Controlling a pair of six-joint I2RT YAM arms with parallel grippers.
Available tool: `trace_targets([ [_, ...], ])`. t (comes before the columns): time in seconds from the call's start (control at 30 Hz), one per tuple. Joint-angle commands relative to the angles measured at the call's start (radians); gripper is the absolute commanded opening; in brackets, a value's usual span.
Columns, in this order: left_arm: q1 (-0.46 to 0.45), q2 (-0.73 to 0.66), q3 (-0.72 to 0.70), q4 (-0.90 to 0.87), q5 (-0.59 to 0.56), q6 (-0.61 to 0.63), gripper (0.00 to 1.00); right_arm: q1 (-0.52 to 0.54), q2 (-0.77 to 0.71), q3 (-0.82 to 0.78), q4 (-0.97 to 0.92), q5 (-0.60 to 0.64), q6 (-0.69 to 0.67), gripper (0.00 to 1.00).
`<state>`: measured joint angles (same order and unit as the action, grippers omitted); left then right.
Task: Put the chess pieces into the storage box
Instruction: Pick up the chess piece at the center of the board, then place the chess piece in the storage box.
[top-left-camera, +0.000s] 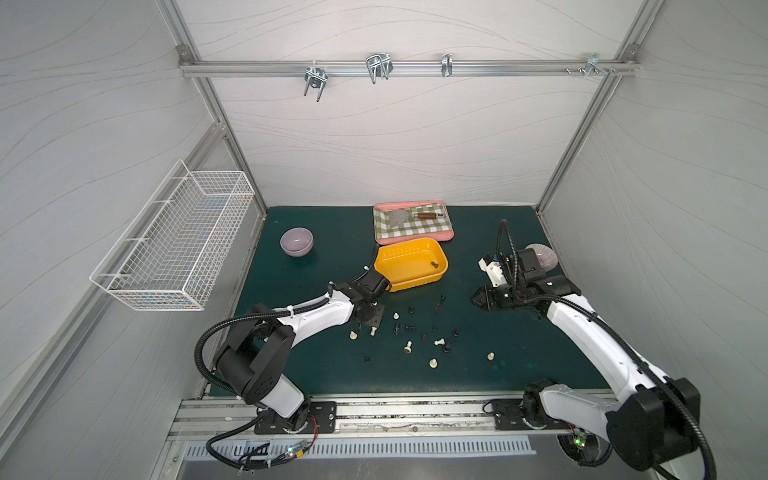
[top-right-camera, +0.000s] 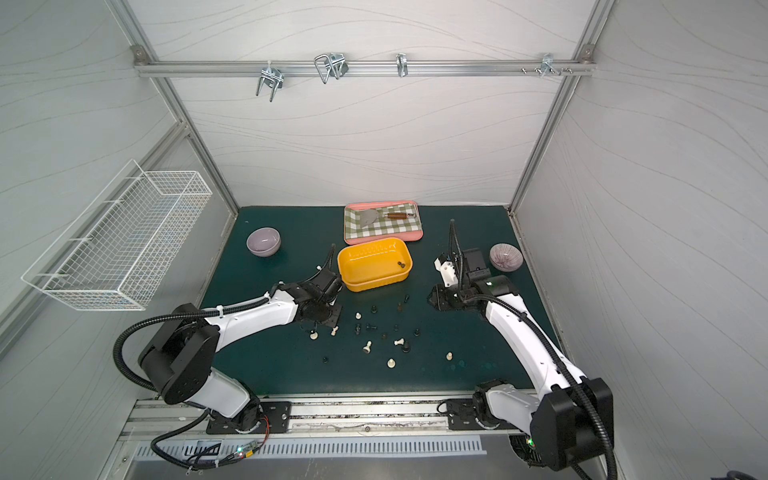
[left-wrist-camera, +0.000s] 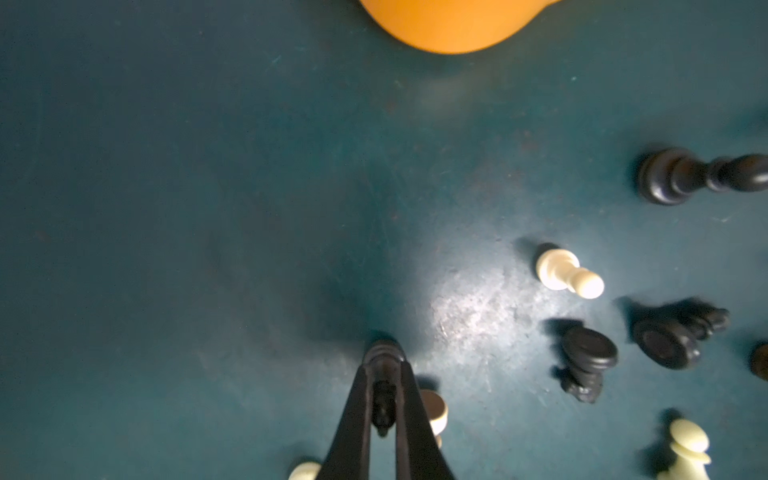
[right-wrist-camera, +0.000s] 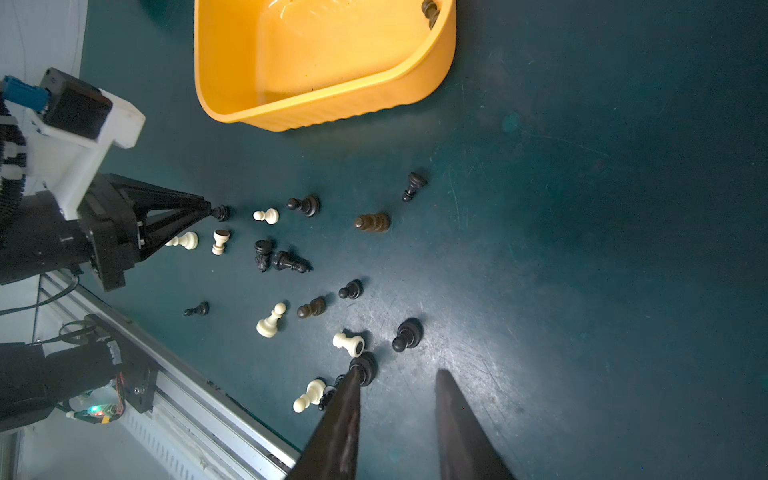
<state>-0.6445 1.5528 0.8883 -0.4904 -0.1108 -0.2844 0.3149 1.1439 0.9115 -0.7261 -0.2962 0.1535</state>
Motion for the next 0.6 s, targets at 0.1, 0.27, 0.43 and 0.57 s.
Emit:
trace_targets([
  [0.1, -0.004, 0.008, 0.174, -0.051, 0.022, 0.062, 0.02, 0.006, -0.022, 0.004, -0.037, 0.004, 0.011, 0.33],
  [0.27, -0.004, 0.045, 0.332, -0.067, 0.041, 0.123, 0.02, 0.004, -0.037, 0.007, -0.044, 0.005, 0.024, 0.32],
  [0.43, 0.001, 0.171, 0.537, -0.059, 0.051, 0.208, 0.02, 0.004, -0.039, 0.004, -0.045, 0.002, 0.029, 0.32],
  [0.57, 0.012, 0.321, 0.732, -0.059, 0.100, 0.220, 0.02, 0.005, -0.032, 0.005, -0.044, -0.004, 0.033, 0.32],
])
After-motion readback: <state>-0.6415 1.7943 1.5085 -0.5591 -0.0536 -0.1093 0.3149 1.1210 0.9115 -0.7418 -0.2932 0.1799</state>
